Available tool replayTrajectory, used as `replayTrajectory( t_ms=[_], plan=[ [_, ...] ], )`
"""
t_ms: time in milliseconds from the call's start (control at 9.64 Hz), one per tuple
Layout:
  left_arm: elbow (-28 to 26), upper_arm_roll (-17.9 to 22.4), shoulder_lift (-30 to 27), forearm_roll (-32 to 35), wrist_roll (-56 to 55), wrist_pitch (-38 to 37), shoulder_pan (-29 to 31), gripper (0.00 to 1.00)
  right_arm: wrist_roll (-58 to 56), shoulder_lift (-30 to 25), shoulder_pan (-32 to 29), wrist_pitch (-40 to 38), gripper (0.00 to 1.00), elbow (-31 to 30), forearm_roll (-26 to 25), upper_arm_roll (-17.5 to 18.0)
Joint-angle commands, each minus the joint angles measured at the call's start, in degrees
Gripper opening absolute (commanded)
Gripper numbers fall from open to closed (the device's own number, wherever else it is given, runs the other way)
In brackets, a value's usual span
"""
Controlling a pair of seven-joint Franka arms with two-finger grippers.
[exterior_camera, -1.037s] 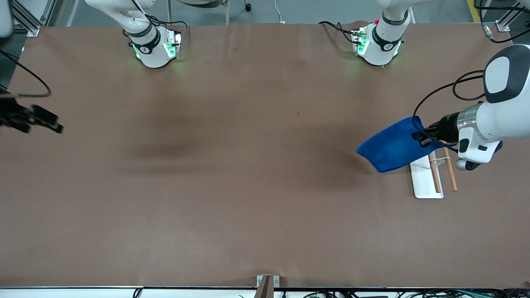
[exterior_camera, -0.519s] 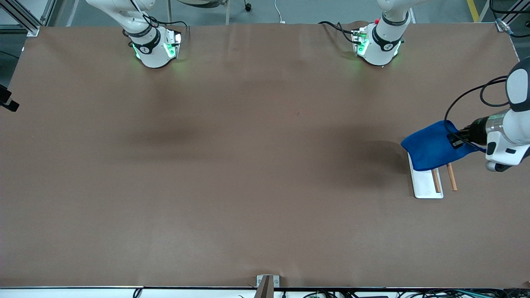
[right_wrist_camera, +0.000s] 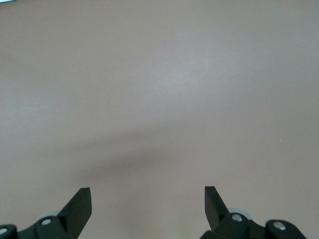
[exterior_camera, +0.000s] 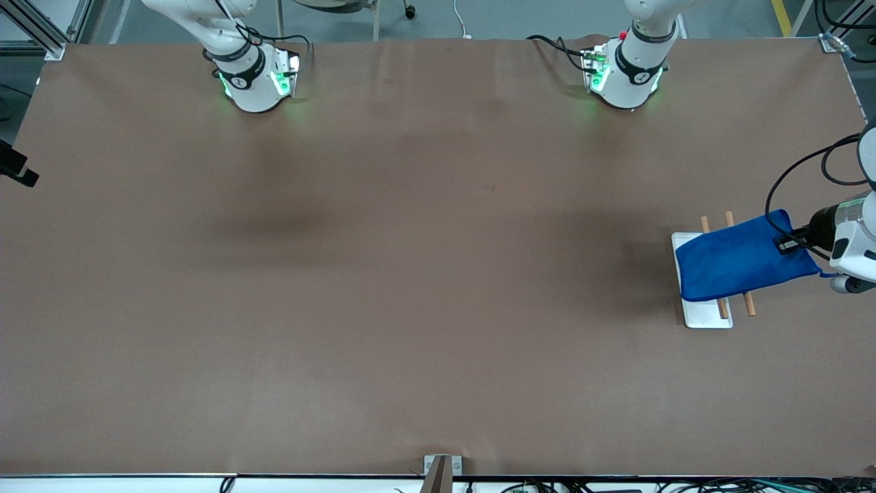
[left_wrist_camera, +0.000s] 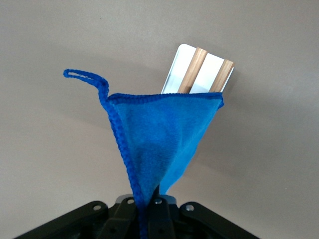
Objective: Right arm passes towel to left arm to hang
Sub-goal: 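Lower the towel over the wooden dowels with the left gripper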
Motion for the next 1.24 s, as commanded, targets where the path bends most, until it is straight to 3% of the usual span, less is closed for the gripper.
replayTrajectory(
  t_ms=[0, 726, 830, 933, 1037, 1141],
  plan=[
    [-1.1, -0.3, 3.4, 1.2, 3.1, 1.4, 2.7, 0.00, 2.3, -2.1, -0.5, 1.0, 1.00, -2.0, 0.5, 0.6],
    [-0.7, -0.3, 10.6, 0.9, 9.8, 7.7, 9.9, 0.01, 1.7, -2.1, 0.2, 0.7, 1.00, -1.8, 1.1, 1.1],
    [-0.3, -0.3, 11.3, 1.1, 9.9, 7.7, 10.0, 0.07, 1.7, -2.1, 0.2, 0.7, 1.00, -1.1, 1.1, 1.1],
    [0.4, -0.2, 11.6, 1.3, 10.0, 7.7, 9.8, 0.25, 1.7, -2.1, 0.2, 0.7, 1.00, -1.0, 0.8, 1.1],
    [1.2, -0.3, 11.5, 1.2, 10.5, 7.4, 9.8, 0.98, 1.7, -2.0, 0.2, 0.7, 1.00, -0.9, 0.7, 1.1],
    [2.1, -0.4, 11.3, 1.2, 10.5, 7.0, 9.7, 1.00, 1.7, -2.0, 0.2, 0.6, 1.00, -0.2, 0.7, 1.1]
  ],
)
